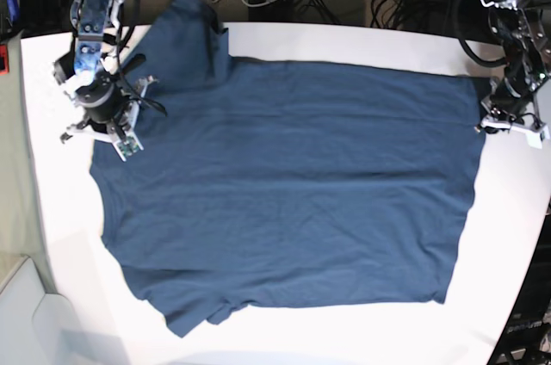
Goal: Layout the t-shirt on the table in an organized manner, then fold the t-shirt properly
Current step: 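Release the t-shirt with both grippers and lift them away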
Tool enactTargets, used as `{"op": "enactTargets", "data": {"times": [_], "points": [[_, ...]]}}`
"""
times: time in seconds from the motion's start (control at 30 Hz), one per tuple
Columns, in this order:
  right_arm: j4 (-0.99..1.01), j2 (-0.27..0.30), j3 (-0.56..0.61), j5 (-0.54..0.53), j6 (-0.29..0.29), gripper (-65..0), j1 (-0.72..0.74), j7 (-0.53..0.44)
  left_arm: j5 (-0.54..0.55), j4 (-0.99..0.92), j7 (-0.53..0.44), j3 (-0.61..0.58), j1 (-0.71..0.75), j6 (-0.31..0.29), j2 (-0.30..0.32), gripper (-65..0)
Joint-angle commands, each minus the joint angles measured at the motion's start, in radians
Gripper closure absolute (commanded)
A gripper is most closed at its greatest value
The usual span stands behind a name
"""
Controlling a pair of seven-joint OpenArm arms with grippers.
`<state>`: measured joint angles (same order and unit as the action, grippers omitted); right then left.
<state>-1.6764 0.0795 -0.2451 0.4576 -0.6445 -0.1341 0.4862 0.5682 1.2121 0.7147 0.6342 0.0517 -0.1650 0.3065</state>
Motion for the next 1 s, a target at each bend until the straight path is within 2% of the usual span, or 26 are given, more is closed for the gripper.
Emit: {"op": "enactTargets", "data": {"times": [0.0,0.1,0.2,0.23,0.3,0.4,0.5,0.6,0.77,0.83,0.97], "points": [[-0.047,-0.002,-0.001,-0.006,0.009,-1.5,-0.002,-0.017,-0.014,0.030,0.021,0.003,-0.003,0.011,0.013,0.0],[-0.126,-0.025,-0.001,-0.006,0.007,-1.6,-0.043,-0.017,-0.014,0.094,0.023,0.003,-0.003,0.011,0.010,0.0],[-0.207,-0.056,-0.004,-0.006,-0.051,-1.9,-0.101,-0.016,-0.012,0.197,0.029,0.003,-0.002,0.011,0.007,0.0],[-0.224,-0.066,-0.004,-0.006,-0.054,-1.9,-0.117,-0.016,-0.012,0.228,0.044,0.003,0.000,0.011,0.004,0.0],[-0.253,-0.082,-0.006,-0.006,-0.054,-2.1,-0.160,-0.013,-0.012,0.294,0.099,0.009,0.000,0.011,-0.011,0.0],[-0.281,-0.088,-0.006,-0.020,-0.054,-5.9,-0.203,0.041,-0.012,0.387,0.205,0.063,0.006,0.011,-0.034,-0.1],[-0.301,-0.082,-0.059,-0.130,-0.054,-13.2,-0.241,0.088,-0.012,0.456,0.308,0.155,0.018,0.011,-0.059,-1.4],[-0.302,-0.077,-0.145,-0.250,-0.054,-21.0,-0.252,0.096,-0.012,0.498,0.363,0.195,0.049,0.011,-0.063,-8.5],[-0.298,-0.047,-0.241,-0.339,-0.054,-32.0,-0.266,0.099,-0.014,0.501,0.371,0.201,0.124,0.011,-0.060,-30.5],[-0.298,-0.039,-0.254,-0.359,-0.054,-34.0,-0.279,0.098,-0.015,0.493,0.371,0.198,0.142,0.011,-0.062,-33.0],[-0.293,-0.020,-0.254,-0.397,-0.054,-34.9,-0.310,0.096,-0.014,0.440,0.369,0.195,0.167,0.011,-0.063,-33.0]]}}
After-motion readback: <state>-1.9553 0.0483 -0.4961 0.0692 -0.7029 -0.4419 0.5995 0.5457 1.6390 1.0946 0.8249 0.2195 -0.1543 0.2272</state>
